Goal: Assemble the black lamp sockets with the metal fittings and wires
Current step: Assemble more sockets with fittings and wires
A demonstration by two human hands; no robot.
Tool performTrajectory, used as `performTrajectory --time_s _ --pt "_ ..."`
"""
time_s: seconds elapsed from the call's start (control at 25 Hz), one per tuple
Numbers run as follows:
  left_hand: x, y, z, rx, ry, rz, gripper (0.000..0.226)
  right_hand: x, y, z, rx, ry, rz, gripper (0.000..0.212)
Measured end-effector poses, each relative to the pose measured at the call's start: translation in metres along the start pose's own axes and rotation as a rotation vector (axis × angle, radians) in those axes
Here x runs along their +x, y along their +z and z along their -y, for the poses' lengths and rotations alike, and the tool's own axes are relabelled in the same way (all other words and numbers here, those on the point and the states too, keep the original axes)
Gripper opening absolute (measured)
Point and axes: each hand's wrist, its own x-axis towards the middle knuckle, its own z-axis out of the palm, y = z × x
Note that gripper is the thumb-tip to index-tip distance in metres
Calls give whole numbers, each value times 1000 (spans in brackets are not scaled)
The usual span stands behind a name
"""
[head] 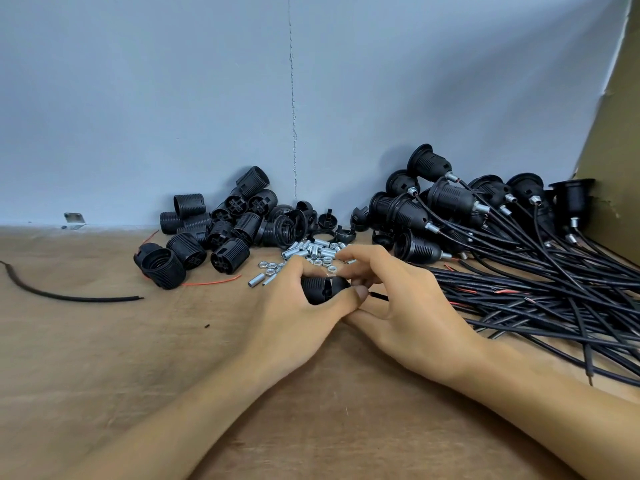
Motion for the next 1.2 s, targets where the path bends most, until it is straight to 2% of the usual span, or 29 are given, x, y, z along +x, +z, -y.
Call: performTrajectory --time_s 0.2,0.32,0.52,0.68,0.8,0.96,1.08,1.2 --pt "0 -1 2 -34 -28 70 51 0 -2 -3 -32 -23 31 61" --pt "1 -1 0 -202 -83 122 52 3 -4 -3 -87 -141 17 46" --pt "0 -6 -4 -400 -99 227 45 4 -4 -3 -119 -241 17 46" --pt "0 -4 -4 -581 -178 232 65 2 -2 -4 -169 -251 -4 38" --pt "-1 -2 -5 -616 -190 240 65 1 -1 -4 -173 -257 -20 37" --pt "0 -1 -4 -678 -201 214 51 3 0 -3 -143 -238 -44 40" --pt "2 -1 -2 -547 -138 203 48 5 0 -8 -132 -207 -4 43" --pt "4 -5 1 -221 19 138 49 10 -6 -18 -110 -80 32 39"
